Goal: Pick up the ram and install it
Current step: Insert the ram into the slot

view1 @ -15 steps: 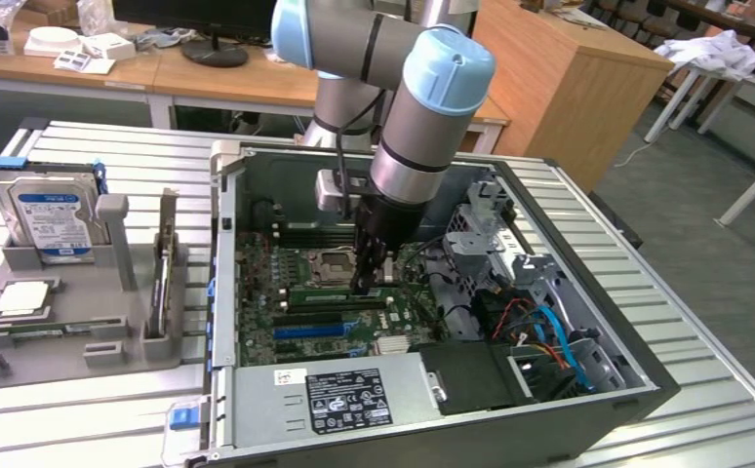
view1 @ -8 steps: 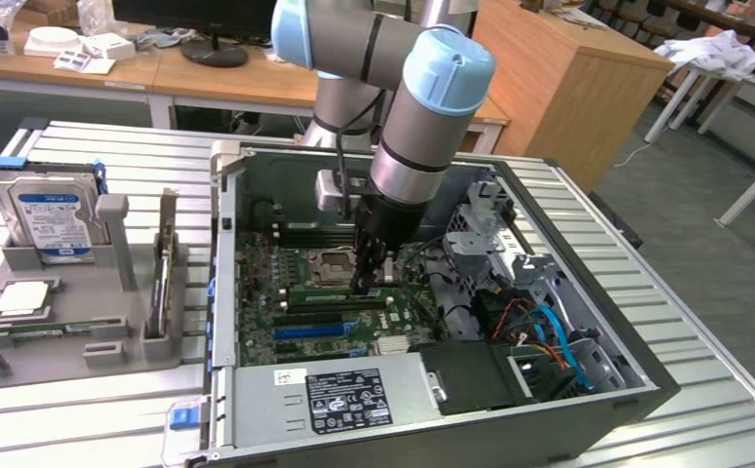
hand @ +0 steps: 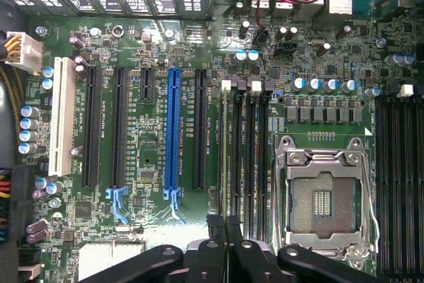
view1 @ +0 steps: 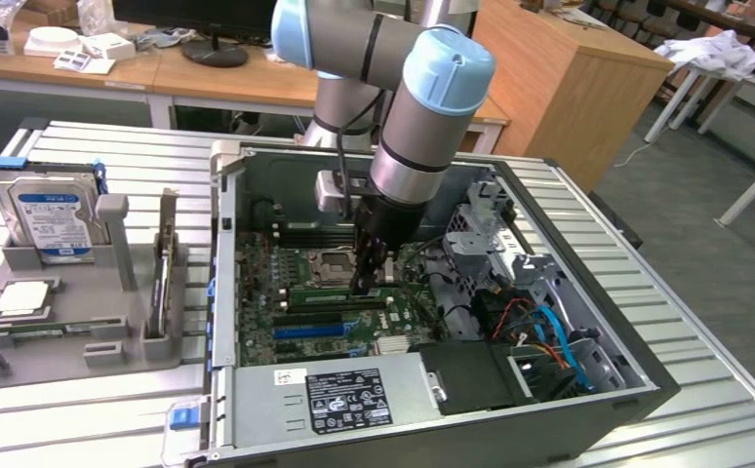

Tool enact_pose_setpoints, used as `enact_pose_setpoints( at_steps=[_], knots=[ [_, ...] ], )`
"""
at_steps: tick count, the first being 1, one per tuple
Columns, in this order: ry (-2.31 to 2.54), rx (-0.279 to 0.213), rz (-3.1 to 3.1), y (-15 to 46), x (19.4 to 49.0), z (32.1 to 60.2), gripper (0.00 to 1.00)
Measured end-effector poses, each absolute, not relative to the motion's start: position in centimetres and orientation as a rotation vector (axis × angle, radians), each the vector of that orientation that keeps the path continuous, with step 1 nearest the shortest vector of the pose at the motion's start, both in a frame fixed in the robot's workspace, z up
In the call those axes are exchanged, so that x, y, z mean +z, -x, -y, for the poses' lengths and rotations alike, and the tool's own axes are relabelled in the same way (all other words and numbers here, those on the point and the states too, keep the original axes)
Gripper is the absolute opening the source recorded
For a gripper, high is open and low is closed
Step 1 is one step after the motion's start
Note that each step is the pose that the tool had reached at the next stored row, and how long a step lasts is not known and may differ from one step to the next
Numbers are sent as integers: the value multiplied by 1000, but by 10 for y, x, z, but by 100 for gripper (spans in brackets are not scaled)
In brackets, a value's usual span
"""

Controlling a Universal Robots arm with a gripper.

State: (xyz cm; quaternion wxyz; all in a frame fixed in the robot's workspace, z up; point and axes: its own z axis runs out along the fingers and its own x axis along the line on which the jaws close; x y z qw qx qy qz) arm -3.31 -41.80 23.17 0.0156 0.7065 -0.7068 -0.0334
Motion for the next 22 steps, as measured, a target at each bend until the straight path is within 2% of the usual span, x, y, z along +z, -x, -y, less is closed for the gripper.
enact_pose_setpoints(
  at_steps=[22],
  knots=[
    [-2184,-104,2213,33,232,419,12]
  ],
)
